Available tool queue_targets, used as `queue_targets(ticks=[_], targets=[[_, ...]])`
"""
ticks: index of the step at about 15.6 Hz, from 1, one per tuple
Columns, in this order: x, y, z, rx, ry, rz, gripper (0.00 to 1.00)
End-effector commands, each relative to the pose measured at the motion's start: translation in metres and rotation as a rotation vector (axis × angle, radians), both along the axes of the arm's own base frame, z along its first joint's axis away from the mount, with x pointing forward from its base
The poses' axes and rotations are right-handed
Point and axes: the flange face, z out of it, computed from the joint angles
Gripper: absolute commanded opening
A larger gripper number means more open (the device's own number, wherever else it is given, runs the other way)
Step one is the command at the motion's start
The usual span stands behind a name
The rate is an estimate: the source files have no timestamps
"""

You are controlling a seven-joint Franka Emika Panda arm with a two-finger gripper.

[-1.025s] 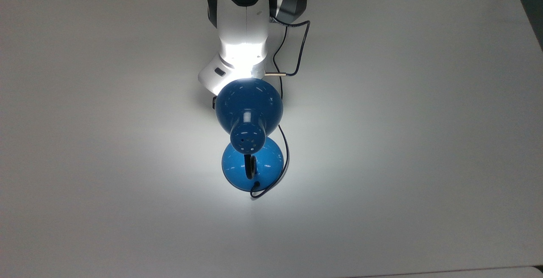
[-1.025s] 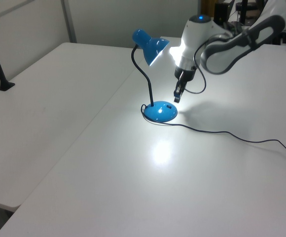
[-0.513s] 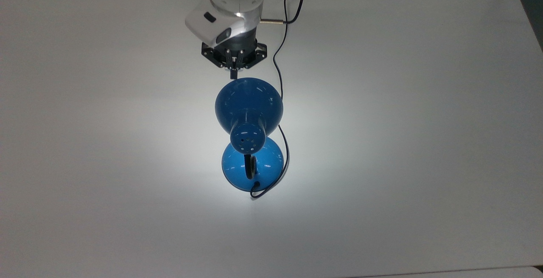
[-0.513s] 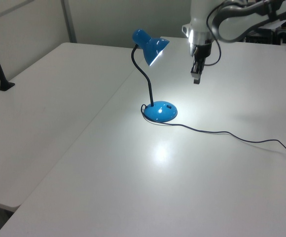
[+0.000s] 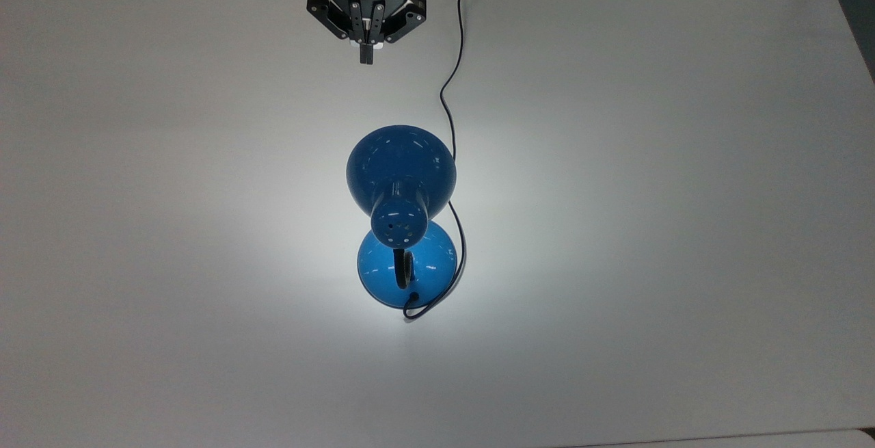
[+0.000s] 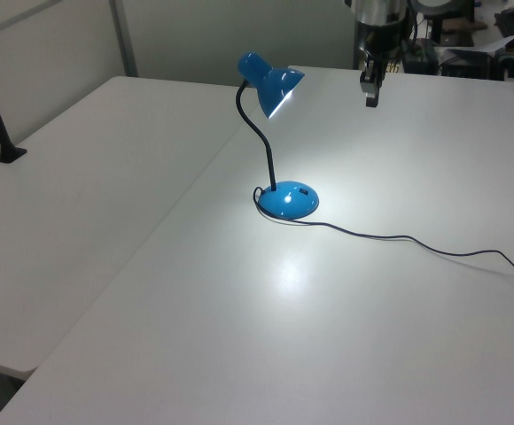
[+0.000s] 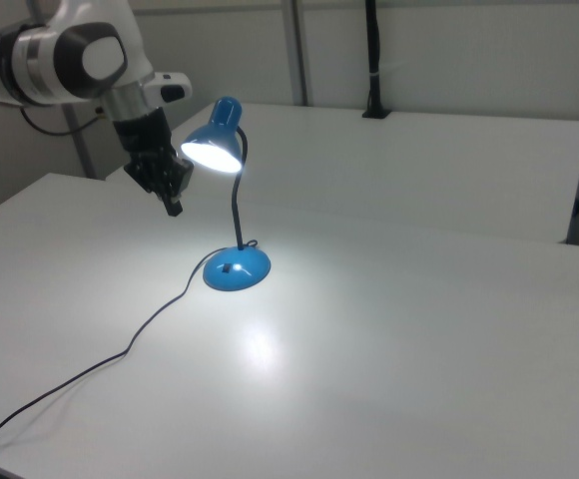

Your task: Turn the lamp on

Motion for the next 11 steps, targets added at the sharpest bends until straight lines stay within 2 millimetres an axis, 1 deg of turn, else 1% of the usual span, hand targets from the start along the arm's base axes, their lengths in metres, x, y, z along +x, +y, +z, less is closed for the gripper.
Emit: queue_targets(ticks=[1,2,3,4,5,6,7,9,11], targets=[[-0.005,-0.002,0.031,0.020,0.038,-0.017,0.18],[-0.007,-0.004,0.035,0.018,0.049,-0.022,0.31],[-0.007,-0.007,0.037,0.018,0.051,-0.027,0.36],[-0.007,-0.008,0.038,0.018,0.049,-0.029,0.48],[-0.008,-0.010,0.039,0.018,0.047,-0.032,0.84],[-0.008,-0.011,0.040,0.018,0.046,-0.035,0.96],[-0.008,-0.014,0.040,0.018,0.046,-0.039,1.00],[-0.014,-0.017,0.049,0.020,0.032,-0.041,1.00],[-0.020,-0.017,0.052,0.029,0.046,-0.048,1.00]])
